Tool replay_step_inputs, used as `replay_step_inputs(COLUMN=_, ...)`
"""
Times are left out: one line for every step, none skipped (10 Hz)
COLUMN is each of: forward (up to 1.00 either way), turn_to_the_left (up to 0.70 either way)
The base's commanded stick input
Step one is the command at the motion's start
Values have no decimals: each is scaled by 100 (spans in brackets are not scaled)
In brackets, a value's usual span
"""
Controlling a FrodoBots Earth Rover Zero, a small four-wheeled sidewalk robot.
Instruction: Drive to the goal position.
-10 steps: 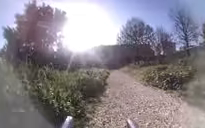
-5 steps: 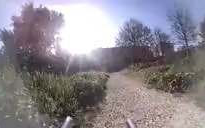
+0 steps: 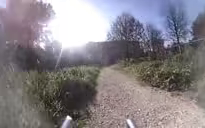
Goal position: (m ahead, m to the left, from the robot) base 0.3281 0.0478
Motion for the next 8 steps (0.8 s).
replay_step_inputs(forward=50, turn_to_the_left=0)
replay_step_inputs(forward=50, turn_to_the_left=0)
replay_step_inputs(forward=50, turn_to_the_left=-31)
replay_step_inputs(forward=50, turn_to_the_left=-43)
replay_step_inputs(forward=50, turn_to_the_left=-29)
replay_step_inputs(forward=50, turn_to_the_left=-10)
replay_step_inputs(forward=50, turn_to_the_left=0)
replay_step_inputs(forward=50, turn_to_the_left=0)
